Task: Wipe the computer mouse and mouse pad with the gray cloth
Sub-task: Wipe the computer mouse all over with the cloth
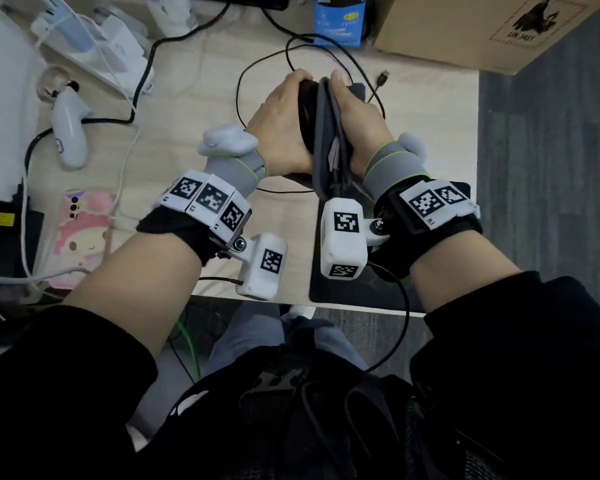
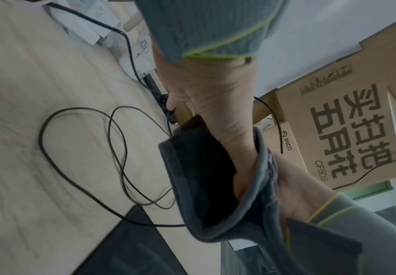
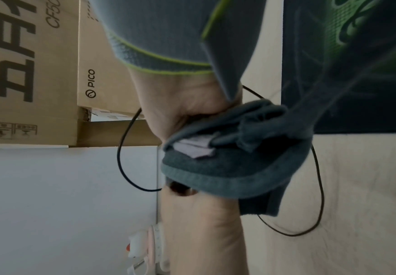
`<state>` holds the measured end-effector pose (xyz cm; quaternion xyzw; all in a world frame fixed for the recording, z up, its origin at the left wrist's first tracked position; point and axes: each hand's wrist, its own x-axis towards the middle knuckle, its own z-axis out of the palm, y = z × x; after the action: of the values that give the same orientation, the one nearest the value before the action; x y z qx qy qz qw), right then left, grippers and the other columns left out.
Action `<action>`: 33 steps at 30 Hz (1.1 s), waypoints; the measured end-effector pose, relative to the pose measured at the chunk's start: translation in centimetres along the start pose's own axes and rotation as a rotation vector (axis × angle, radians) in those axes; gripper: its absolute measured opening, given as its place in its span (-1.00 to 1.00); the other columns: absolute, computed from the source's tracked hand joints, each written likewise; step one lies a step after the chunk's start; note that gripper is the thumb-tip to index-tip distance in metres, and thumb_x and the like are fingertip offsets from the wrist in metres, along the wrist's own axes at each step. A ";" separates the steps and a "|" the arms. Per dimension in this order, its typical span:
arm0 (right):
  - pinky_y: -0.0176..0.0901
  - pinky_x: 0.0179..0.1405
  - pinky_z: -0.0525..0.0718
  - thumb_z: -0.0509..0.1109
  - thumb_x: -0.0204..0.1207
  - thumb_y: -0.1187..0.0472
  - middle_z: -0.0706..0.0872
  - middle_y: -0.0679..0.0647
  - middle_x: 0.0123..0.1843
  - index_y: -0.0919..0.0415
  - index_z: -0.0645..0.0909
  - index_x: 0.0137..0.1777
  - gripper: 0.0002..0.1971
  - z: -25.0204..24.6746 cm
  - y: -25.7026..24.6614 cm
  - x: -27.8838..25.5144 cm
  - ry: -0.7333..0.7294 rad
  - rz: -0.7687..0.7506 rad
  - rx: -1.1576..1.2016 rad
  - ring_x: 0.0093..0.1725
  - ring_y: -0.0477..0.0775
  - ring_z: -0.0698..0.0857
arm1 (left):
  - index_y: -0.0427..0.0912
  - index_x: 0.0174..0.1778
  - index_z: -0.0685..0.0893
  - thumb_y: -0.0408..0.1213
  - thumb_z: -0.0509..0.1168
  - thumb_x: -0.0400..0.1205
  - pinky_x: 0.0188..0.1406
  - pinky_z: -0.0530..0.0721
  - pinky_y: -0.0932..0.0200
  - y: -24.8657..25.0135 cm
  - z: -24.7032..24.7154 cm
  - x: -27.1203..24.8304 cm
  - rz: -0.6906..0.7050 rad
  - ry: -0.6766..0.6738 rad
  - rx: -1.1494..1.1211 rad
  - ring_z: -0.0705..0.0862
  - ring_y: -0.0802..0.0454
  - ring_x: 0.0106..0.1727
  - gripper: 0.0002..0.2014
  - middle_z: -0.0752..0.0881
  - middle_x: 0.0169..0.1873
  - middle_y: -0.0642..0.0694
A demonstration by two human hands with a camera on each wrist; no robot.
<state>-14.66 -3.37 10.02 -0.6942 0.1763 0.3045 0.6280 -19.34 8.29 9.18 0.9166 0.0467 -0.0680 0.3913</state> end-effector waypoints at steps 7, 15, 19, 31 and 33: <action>0.01 0.16 0.77 0.31 0.52 -0.22 0.83 0.16 -0.05 0.19 0.67 -0.14 -0.56 0.5 0.9 0.1 0.034 -0.037 -0.008 -0.05 0.14 0.82 | -0.16 0.51 0.21 0.14 0.41 0.02 0.16 0.45 0.33 -1.3 -0.8 -0.3 -0.082 0.000 -0.095 0.54 0.03 0.18 0.11 0.56 0.29 -0.10; -0.08 -0.10 0.83 0.32 0.60 -0.04 0.79 0.15 -0.17 0.20 0.65 -0.10 -0.71 3.7 0.7 -1.2 -0.100 -0.060 0.117 -0.18 0.12 0.80 | -0.11 0.55 0.22 0.07 0.32 0.37 0.37 0.52 0.04 -3.3 -2.0 1.5 -0.149 0.095 -0.004 0.56 -0.14 0.36 -0.17 0.55 0.39 -0.11; -0.16 -0.15 0.81 0.23 0.62 -0.12 0.75 0.10 -0.24 0.17 0.59 -0.22 -0.62 4.4 0.1 -0.2 0.011 -0.040 0.090 -0.20 0.09 0.79 | -0.16 0.54 0.19 0.03 0.37 0.29 0.21 0.45 0.23 -3.9 -2.9 2.1 -0.138 0.054 -0.071 0.52 -0.11 0.38 -0.10 0.44 0.44 -0.14; 0.44 0.01 0.73 0.57 0.25 -0.09 0.79 0.38 0.01 0.36 0.55 0.31 -0.28 3.5 -0.2 3.2 0.204 0.058 0.284 -0.12 0.39 0.81 | -0.27 0.44 0.47 -0.04 0.61 0.07 0.35 0.61 0.23 -6.3 -5.0 4.7 -0.132 -0.116 -0.499 0.64 0.08 0.21 -0.01 0.62 0.15 -0.04; 0.36 0.14 0.72 0.55 0.29 -0.07 0.80 0.35 0.07 0.34 0.62 0.23 -0.39 3.5 -0.5 3.5 0.236 0.024 0.309 0.01 0.36 0.81 | -0.29 0.40 0.52 -0.11 0.64 0.17 0.11 0.75 0.17 -6.1 -4.8 5.3 -0.154 -0.081 -0.470 0.68 0.03 0.09 -0.13 0.63 0.08 -0.05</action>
<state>-12.42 0.64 8.11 -0.6182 0.3017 0.1978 0.6983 -14.57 16.18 7.27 0.7906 0.1154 -0.1215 0.5890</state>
